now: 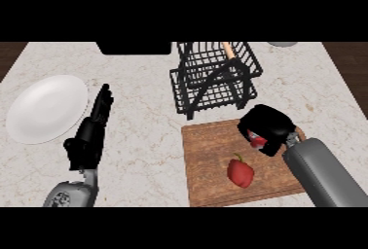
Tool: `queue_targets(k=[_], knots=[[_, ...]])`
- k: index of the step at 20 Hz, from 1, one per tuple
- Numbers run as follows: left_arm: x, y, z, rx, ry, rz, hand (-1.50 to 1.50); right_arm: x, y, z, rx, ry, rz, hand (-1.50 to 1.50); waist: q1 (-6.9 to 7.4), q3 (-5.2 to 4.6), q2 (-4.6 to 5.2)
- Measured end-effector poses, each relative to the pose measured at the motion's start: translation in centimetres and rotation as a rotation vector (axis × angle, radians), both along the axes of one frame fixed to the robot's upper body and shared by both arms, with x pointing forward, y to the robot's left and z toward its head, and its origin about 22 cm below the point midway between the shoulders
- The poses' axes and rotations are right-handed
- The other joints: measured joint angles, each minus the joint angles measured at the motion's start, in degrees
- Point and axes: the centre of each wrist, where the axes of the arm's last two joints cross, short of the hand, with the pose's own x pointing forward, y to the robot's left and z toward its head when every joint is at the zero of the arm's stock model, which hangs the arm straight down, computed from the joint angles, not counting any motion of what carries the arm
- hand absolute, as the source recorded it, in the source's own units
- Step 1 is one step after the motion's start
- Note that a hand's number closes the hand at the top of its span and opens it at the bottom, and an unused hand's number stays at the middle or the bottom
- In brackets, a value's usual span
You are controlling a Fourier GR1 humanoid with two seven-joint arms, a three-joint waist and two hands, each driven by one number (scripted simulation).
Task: Pick the can from the cutting board and place it in the tiered basket
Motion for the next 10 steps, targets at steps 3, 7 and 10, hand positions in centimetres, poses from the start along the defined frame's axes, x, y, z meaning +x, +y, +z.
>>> queue_targets(k=[3, 7, 10], knots=[[0.0, 0.3, 0.1, 0.002, 0.003, 0.009, 0.0, -0.6, 3.0, -0.7, -0.093, -0.028, -0.178, 1.5, -0.53, -0.24, -0.57], [0.0, 0.3, -0.2, 0.003, 0.009, 0.013, 0.0, -2.1, 8.5, -0.7, -0.176, -0.1, -0.381, 1.5, -0.69, -0.21, -0.54], [0.0, 0.1, -0.1, -0.002, 0.007, 0.006, 0.0, -3.5, 12.0, 0.9, -0.182, -0.16, -0.51, 1.5, 0.02, 0.2, -0.15]])
